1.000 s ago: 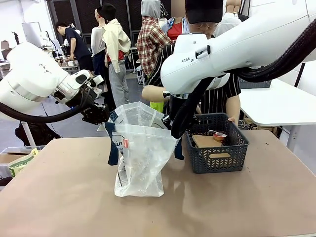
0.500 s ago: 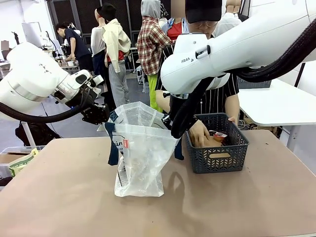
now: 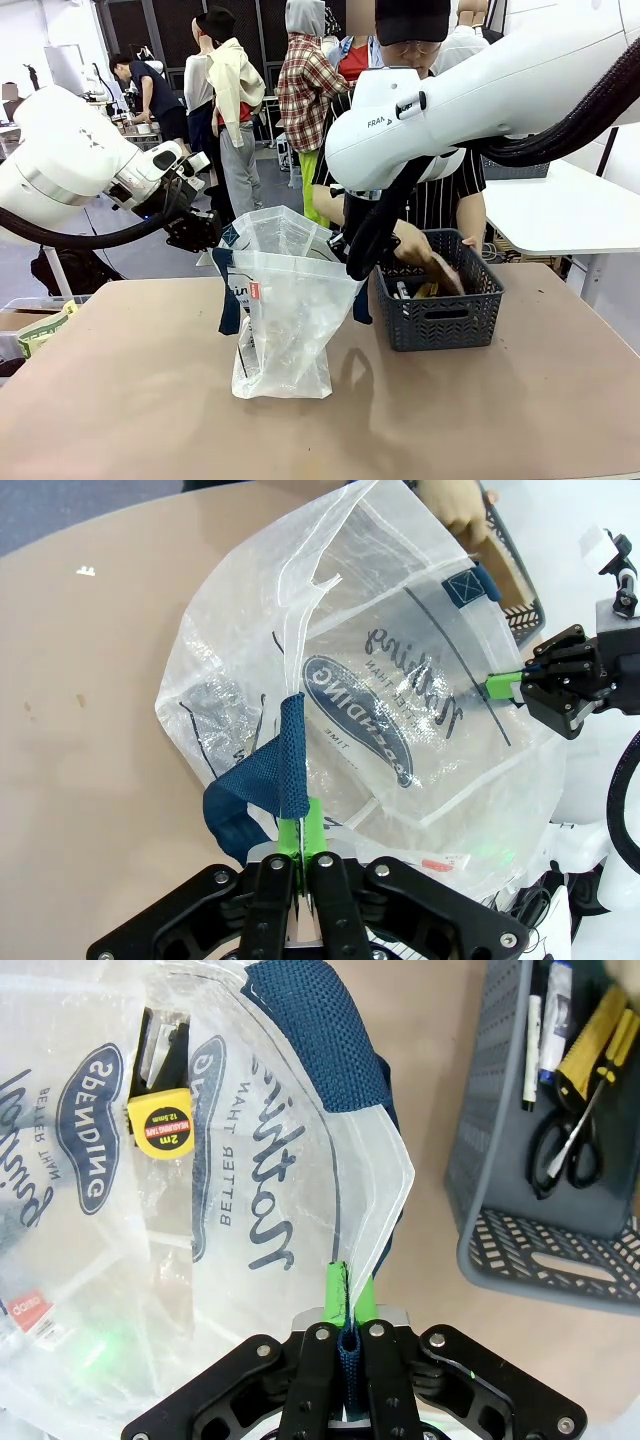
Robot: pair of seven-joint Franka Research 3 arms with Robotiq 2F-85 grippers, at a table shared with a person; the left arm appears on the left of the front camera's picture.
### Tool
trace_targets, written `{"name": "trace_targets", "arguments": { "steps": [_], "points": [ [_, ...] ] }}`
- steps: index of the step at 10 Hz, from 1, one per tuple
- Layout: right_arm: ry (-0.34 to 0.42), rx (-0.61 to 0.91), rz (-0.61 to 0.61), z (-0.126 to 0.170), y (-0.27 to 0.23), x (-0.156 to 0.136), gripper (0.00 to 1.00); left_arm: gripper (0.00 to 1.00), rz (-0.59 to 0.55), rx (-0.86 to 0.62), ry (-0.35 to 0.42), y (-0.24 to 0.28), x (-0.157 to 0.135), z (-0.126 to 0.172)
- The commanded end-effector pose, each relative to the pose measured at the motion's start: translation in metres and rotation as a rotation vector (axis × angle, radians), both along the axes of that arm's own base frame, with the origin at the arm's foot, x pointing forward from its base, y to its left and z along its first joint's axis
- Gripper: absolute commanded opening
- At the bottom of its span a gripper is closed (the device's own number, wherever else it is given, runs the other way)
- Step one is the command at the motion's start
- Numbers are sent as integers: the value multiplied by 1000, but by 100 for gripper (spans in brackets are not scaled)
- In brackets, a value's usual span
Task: Transfer purchased items from the store into the shopping bag.
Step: Move the Reusable shopping bag to the right side of the table.
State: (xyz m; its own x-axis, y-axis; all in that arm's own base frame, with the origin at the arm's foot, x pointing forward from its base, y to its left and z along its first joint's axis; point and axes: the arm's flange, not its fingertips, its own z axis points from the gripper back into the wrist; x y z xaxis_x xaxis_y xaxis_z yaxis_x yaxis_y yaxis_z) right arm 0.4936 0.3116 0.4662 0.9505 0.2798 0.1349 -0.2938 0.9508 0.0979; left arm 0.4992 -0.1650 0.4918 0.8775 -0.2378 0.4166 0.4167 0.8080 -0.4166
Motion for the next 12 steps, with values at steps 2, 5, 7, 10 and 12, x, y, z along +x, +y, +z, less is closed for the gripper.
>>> {"name": "trace_targets", "arguments": {
  "steps": [2,5,7,10,12],
  "points": [
    [5,10,-6,0,-2,-3,0,0,2,0,-7,2,0,2],
    [5,10,-6,0,-2,-3,0,0,2,0,-7,2,0,2],
    [5,10,-6,0,-2,-3,0,0,2,0,-7,2,0,2],
    [5,10,-6,0,-2,-3,0,0,2,0,-7,2,0,2],
    [5,10,-6,0,-2,-3,0,0,2,0,-7,2,0,2]
  ]
}}
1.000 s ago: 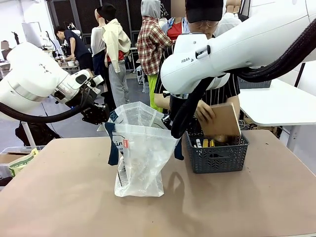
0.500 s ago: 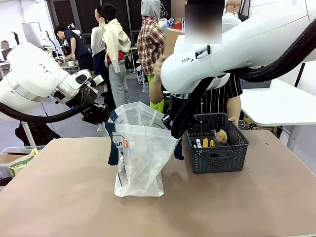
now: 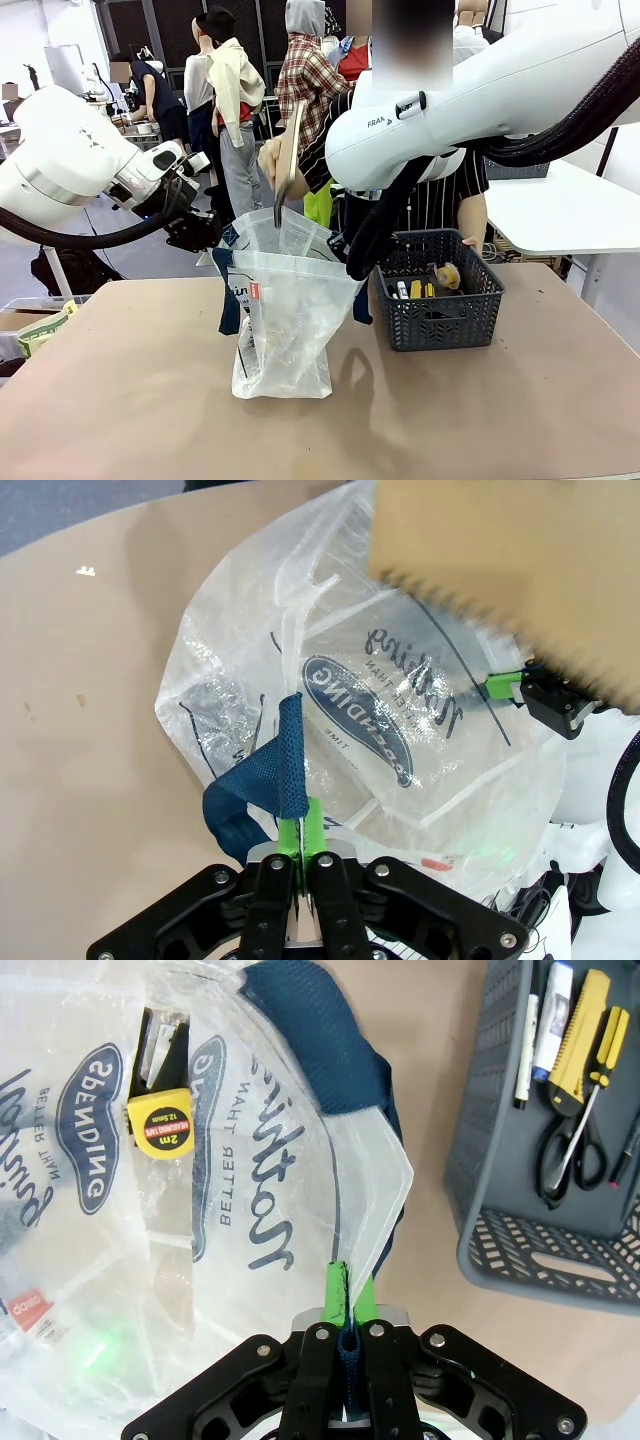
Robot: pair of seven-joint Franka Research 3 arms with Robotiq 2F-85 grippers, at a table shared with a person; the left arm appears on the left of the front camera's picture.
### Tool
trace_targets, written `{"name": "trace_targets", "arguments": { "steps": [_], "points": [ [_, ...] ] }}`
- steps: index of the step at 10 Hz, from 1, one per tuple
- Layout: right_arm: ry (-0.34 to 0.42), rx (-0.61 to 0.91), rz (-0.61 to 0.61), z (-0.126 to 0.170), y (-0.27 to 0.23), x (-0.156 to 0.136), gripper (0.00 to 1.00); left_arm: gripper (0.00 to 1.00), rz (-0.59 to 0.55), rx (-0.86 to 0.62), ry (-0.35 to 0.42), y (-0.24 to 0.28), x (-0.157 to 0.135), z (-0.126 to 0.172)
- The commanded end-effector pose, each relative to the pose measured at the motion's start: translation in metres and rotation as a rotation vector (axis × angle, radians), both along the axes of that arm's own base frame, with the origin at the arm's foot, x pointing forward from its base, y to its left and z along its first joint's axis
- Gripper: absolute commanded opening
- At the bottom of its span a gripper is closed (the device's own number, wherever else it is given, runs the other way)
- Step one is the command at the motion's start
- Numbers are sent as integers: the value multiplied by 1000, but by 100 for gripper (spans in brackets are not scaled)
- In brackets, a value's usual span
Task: Transfer purchased items from the store into the shopping bag.
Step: Move the Reusable shopping bag to the right side of the table.
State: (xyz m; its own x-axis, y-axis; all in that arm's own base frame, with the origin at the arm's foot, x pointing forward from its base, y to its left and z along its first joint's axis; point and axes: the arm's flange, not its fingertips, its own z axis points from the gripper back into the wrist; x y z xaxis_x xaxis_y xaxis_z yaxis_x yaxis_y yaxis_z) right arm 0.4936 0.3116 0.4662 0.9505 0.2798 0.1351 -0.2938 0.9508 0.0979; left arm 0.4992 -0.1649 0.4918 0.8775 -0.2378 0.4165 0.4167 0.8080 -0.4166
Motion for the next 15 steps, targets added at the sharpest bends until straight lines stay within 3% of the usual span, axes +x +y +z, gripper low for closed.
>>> {"name": "trace_targets", "arguments": {
  "steps": [1,15],
  "points": [
    [5,10,-6,0,-2,-3,0,0,2,0,-7,2,0,2],
    [5,10,-6,0,-2,-3,0,0,2,0,-7,2,0,2]
  ]
}}
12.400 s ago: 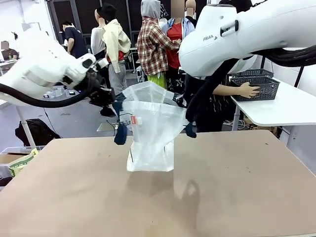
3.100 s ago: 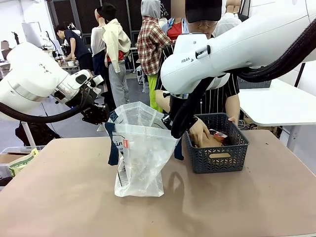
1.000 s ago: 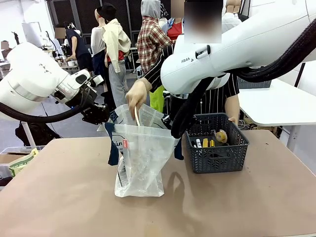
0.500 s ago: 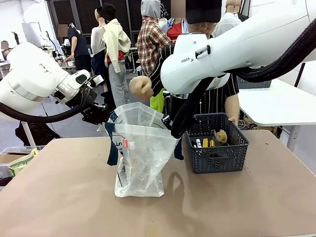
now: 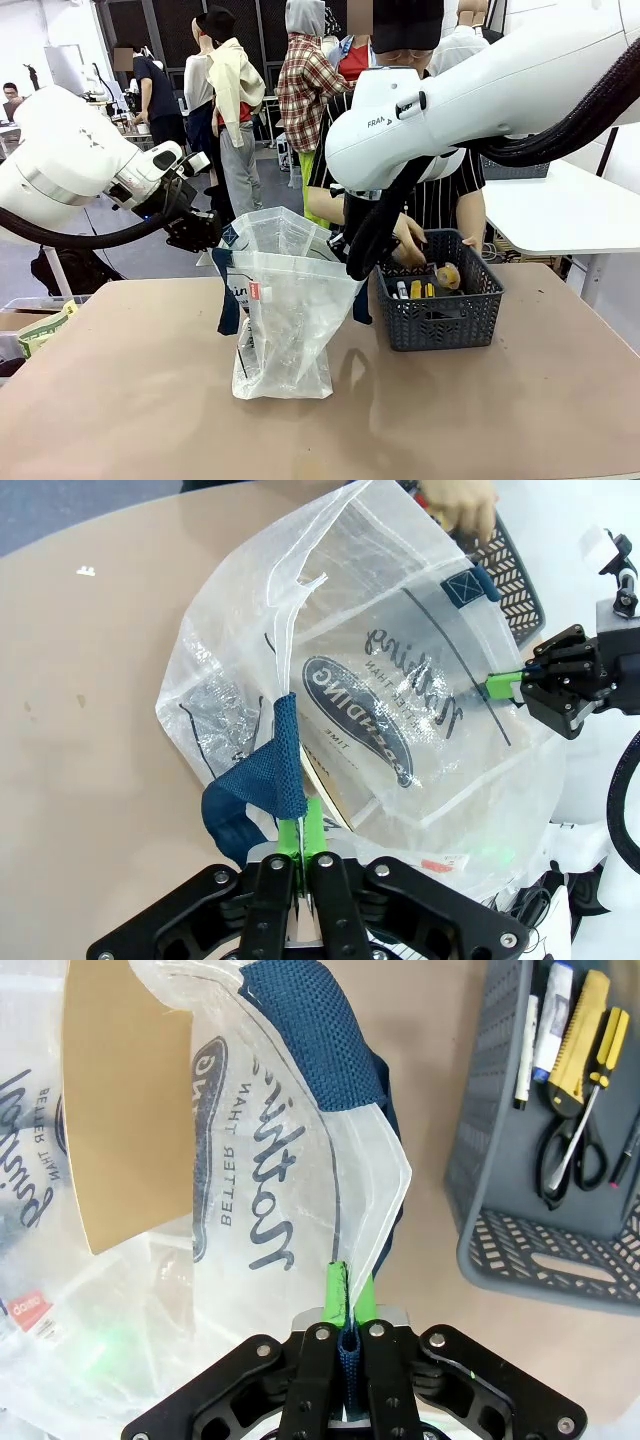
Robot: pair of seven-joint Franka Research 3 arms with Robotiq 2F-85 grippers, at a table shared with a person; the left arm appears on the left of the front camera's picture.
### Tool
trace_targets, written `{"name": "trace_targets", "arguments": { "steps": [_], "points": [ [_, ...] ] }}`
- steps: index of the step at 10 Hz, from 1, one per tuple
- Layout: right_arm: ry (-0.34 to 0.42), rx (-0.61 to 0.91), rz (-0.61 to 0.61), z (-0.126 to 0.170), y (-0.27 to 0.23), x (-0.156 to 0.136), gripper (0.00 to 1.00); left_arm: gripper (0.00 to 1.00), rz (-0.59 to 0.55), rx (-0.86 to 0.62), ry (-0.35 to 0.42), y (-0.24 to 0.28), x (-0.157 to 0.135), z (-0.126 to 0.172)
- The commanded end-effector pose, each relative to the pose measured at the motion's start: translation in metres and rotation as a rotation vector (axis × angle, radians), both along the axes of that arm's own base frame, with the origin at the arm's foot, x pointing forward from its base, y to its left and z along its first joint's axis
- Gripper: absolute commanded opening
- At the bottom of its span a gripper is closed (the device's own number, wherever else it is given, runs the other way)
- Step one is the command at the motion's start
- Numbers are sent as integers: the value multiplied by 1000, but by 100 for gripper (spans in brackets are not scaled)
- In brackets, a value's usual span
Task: Transfer purchased items from the store into the shopping bag.
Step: Move the Reusable shopping bag to the right side of the table.
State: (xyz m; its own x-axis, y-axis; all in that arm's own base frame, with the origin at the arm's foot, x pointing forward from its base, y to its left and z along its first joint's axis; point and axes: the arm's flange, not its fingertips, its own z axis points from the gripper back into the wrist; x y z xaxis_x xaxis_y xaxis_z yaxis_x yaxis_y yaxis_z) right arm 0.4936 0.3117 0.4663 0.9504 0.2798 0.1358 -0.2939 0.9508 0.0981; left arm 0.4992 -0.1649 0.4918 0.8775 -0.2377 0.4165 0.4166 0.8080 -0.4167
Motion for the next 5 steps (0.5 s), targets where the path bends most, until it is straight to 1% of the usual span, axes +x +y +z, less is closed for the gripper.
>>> {"name": "trace_targets", "arguments": {
  "steps": [1,5],
  "points": [
    [6,9,-6,0,-3,-3,0,0,2,0,-7,2,0,2],
    [6,9,-6,0,-3,-3,0,0,2,0,-7,2,0,2]
  ]
}}
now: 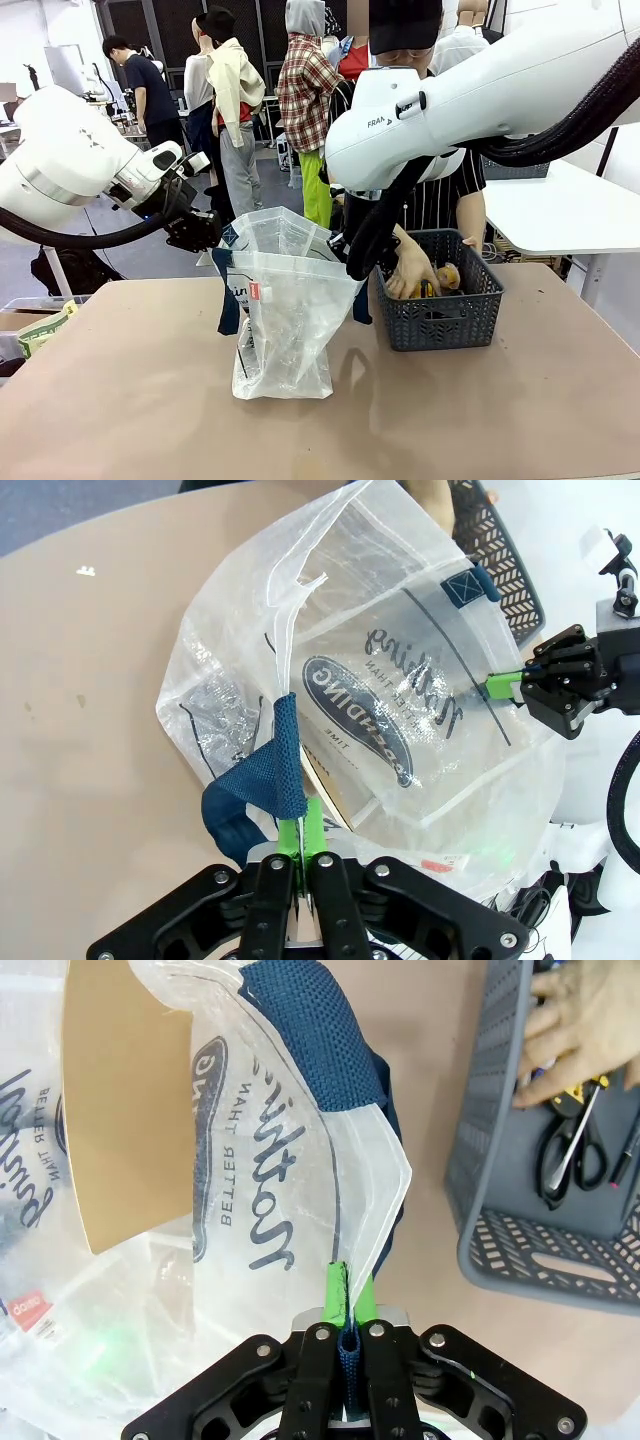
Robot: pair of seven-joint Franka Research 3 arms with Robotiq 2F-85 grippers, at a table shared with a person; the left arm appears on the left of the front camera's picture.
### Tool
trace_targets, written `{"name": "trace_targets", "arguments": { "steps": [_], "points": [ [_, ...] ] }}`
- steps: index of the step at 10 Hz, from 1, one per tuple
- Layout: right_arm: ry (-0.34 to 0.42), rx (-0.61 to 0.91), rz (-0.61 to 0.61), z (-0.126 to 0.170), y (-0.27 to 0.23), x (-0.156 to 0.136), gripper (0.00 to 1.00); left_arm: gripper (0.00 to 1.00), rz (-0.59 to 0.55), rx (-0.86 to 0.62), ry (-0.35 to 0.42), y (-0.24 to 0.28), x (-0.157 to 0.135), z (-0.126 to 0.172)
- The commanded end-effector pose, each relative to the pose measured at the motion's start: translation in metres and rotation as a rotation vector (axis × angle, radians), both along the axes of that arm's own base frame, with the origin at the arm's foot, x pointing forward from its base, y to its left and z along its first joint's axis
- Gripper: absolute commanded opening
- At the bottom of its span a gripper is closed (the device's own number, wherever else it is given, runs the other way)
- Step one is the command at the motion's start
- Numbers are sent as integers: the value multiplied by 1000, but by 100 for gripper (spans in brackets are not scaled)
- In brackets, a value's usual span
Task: Transfer purchased items from the store into the shopping bag.
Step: Move the Reusable shopping bag to the right side of the table.
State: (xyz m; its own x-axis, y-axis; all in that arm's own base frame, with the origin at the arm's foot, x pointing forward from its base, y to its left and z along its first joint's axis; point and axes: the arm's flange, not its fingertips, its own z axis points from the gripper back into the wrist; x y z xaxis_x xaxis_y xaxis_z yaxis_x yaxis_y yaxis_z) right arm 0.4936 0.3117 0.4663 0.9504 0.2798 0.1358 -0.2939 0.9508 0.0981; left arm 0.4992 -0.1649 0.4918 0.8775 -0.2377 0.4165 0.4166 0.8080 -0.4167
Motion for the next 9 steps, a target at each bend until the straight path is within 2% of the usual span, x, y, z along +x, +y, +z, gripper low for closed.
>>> {"name": "trace_targets", "arguments": {
  "steps": [1,9],
  "points": [
    [6,9,-6,0,-3,-3,0,0,2,0,-7,2,0,2],
    [6,9,-6,0,-3,-3,0,0,2,0,-7,2,0,2]
  ]
}}
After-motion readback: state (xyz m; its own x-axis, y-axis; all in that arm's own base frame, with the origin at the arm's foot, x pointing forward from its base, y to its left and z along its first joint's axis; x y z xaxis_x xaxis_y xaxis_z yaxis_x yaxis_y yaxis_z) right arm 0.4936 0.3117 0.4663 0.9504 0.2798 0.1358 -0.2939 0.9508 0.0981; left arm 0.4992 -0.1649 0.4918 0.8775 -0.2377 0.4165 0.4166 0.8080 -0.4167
